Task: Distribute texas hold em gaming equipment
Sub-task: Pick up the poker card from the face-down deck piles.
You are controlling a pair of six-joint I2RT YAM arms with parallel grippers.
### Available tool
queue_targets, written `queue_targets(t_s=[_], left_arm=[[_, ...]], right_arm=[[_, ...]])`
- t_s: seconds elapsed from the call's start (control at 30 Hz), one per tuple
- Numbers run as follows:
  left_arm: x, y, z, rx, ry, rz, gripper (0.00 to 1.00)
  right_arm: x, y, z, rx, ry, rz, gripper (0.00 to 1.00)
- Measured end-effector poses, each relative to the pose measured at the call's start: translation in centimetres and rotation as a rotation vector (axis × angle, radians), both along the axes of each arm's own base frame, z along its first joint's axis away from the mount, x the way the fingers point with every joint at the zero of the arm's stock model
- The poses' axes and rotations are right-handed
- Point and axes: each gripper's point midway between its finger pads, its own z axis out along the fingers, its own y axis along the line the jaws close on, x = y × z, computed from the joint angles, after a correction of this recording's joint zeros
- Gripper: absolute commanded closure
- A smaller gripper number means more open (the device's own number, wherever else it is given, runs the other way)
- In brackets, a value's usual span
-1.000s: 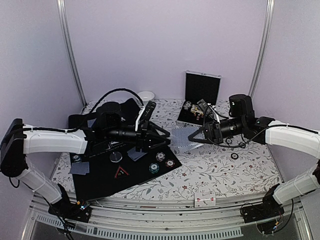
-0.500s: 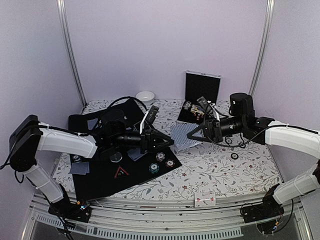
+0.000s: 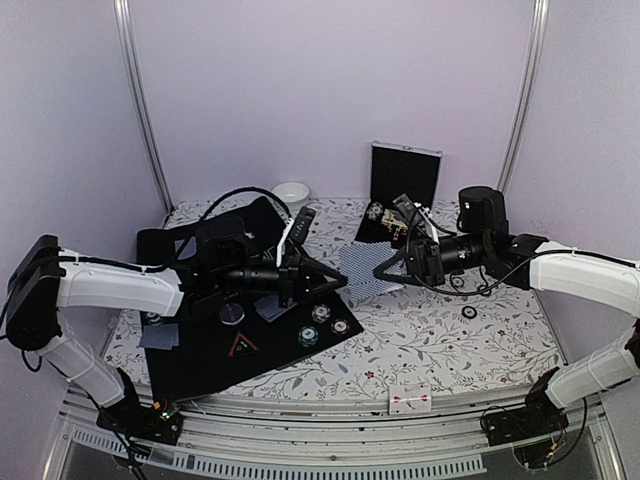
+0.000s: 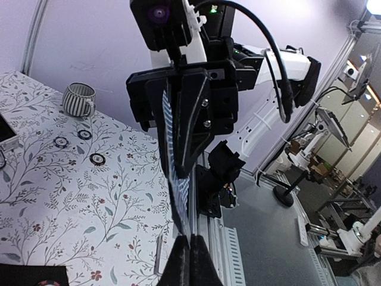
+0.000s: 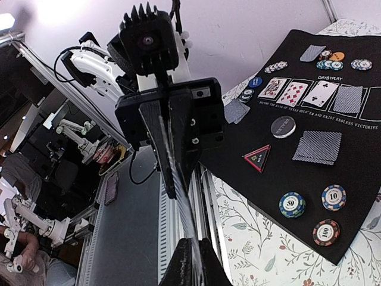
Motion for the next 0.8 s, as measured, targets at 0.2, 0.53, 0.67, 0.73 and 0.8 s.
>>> queue_targets(t_s=[0.2, 0.53, 0.67, 0.73, 0.8], left_arm=[[1.4, 0.5, 0.7, -0.007, -0.008, 0.076, 1.00], [3.3, 1.4, 0.1, 0.000, 0.045, 0.147, 1.00], [7.2, 3.6, -1.8, 0.061, 0.148, 0.316, 1.00], [12.1, 7.1, -3.6, 0.117, 0.219, 0.513, 1.00], [16.0, 10.6, -5.5, 0.162, 0.279, 0.671, 1.00]], right_arm=[[0.0, 0.1, -0.5, -0.007, 0.009, 0.012, 0.93], [0.6, 0.1, -1.4, -0.033, 0.016, -0.025, 0.98], [1.7, -0.4, -2.7, -0.081, 0.037, -0.088, 0.98], [2.6, -1.2, -3.7, -0.113, 0.060, -0.136, 0.98], [3.2, -1.8, -4.5, -0.140, 0.081, -0.169, 0.98]])
